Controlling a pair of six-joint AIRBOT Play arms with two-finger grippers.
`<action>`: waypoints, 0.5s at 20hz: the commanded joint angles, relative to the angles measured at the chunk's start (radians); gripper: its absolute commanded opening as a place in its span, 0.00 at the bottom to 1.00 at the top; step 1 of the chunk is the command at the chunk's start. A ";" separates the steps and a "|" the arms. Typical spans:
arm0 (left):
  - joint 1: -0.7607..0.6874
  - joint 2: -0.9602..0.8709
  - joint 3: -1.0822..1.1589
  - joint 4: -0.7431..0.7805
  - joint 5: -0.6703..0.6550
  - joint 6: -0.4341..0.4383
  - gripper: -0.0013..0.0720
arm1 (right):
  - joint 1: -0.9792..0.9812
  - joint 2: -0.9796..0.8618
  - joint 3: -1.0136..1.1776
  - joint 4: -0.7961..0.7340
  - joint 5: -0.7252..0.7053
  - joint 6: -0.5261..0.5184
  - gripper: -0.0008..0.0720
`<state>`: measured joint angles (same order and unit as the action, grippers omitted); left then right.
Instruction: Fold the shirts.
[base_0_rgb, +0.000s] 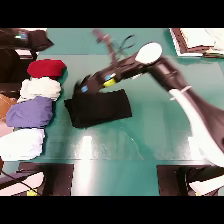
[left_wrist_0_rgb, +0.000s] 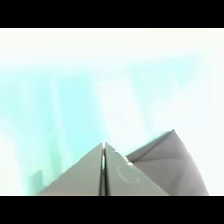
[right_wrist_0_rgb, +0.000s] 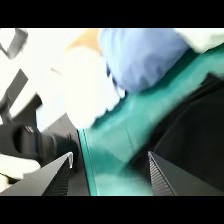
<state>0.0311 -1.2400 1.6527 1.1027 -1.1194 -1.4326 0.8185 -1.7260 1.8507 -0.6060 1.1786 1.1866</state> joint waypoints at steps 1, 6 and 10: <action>0.071 0.055 0.000 0.023 -0.086 0.001 0.05 | 0.052 -0.119 0.108 -0.182 0.106 0.056 0.77; 0.071 0.055 0.000 0.039 -0.134 0.019 0.05 | -0.148 -0.012 -0.107 -0.324 0.158 0.124 0.77; 0.068 0.054 0.000 0.021 -0.153 0.020 0.05 | -0.381 0.103 -0.414 -0.352 0.086 0.198 0.91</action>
<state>0.0975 -1.1877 1.6527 1.1358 -1.2537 -1.4162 0.5755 -1.6875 1.6127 -0.9241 1.3010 1.3327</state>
